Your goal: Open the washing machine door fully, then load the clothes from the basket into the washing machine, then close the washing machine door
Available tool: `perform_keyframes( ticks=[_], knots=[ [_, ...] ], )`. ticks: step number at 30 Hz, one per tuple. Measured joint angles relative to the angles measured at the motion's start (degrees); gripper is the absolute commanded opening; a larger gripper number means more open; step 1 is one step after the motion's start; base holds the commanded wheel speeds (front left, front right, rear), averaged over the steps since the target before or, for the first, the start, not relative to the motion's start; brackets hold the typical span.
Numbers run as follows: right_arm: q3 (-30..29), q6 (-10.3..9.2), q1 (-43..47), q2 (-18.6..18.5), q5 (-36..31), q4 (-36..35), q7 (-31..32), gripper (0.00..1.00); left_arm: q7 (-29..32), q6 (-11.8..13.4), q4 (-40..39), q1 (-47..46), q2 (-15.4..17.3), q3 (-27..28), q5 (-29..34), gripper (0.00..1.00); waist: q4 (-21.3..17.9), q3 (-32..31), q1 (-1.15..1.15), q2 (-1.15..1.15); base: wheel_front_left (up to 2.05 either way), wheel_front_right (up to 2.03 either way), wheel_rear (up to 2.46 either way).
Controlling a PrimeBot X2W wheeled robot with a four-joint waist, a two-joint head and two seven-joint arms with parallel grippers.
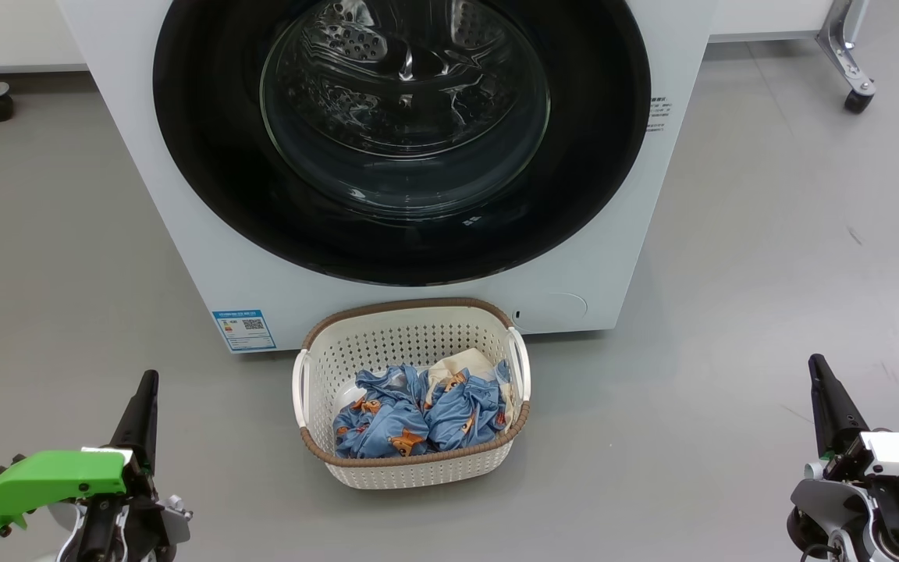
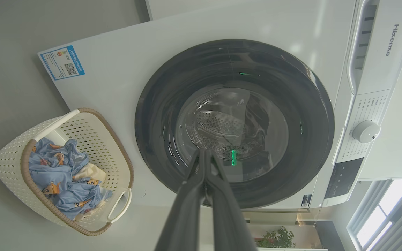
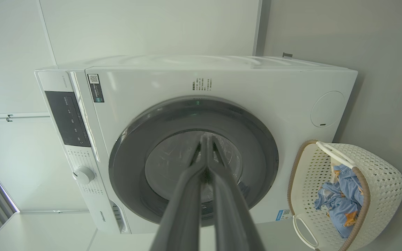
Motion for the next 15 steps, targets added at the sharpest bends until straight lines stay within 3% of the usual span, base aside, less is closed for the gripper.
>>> perform_keyframes(
  ticks=[15],
  knots=[
    [0.0, 0.00, 0.0, 0.0, 0.0, 0.0, 0.0, 0.00, 0.0, 0.0, 0.0, 0.0, 0.0, 0.0, 0.0, 0.00, 0.0, 0.0, 0.00, 0.00, 0.00, 0.00, 0.00]
  ],
)
